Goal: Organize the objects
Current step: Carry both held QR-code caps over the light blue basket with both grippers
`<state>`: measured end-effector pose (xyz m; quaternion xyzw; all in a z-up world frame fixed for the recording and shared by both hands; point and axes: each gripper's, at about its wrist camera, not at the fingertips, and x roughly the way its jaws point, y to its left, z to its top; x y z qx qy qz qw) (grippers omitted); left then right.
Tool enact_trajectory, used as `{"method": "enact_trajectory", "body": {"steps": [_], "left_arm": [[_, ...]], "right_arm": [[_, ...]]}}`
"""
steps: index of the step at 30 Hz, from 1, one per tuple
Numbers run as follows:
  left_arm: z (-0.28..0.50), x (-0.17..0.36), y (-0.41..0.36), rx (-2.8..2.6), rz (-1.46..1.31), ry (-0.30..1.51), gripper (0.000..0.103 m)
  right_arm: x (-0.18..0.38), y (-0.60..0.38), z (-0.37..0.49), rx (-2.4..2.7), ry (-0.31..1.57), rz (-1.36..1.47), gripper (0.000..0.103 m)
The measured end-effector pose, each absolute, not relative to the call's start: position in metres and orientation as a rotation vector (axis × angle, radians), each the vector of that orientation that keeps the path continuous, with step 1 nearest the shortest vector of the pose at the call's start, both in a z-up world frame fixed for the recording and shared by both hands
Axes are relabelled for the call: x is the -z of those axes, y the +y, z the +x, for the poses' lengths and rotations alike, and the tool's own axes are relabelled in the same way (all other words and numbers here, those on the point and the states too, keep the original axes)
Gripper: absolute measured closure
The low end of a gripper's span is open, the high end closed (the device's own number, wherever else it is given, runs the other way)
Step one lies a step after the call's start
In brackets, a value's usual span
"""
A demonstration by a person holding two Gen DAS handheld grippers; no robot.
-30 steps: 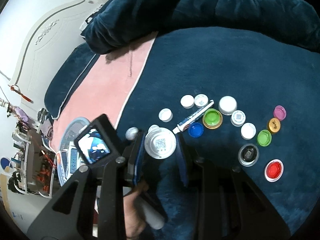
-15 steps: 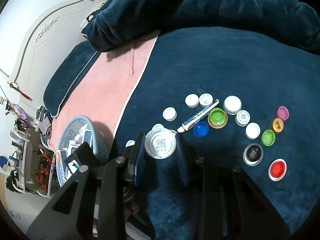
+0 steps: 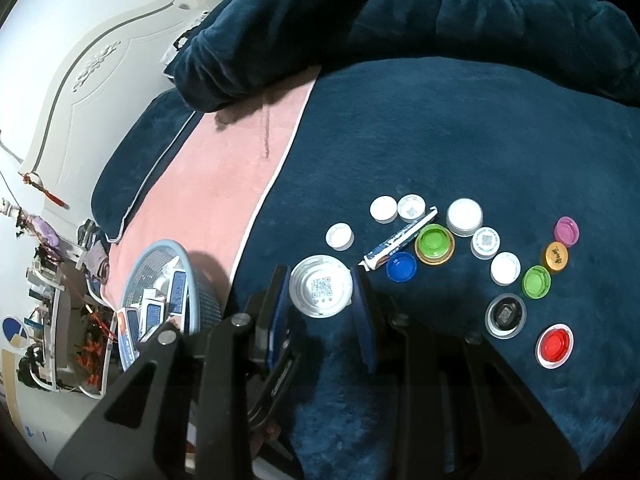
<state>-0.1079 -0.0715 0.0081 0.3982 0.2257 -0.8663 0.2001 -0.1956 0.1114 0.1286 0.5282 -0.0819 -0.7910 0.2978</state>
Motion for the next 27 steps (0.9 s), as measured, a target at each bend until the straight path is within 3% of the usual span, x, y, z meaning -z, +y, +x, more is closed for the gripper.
{"method": "enact_trajectory", "body": {"steps": [2,11,19,27], "left_arm": [[-0.114,-0.003,-0.071,2.397,1.168,0.613,0.071],[-0.1,-0.023,-0.061,2.465,1.211,0.622,0.071],[-0.08,-0.092,-0.059,2.59,1.156,0.618,0.071],[-0.041,-0.161,-0.108,2.605,1.041,0.643,0.071]], "right_arm": [[-0.128,0.112,-0.196,2.102,-0.215,1.405,0.071],[-0.126,0.118,-0.195,2.122,-0.205,1.421,0.071],[-0.127,0.116,-0.184,2.132,-0.16,1.429,0.071],[-0.138,0.094,-0.162,2.099,-0.11,1.373,0.071]]}}
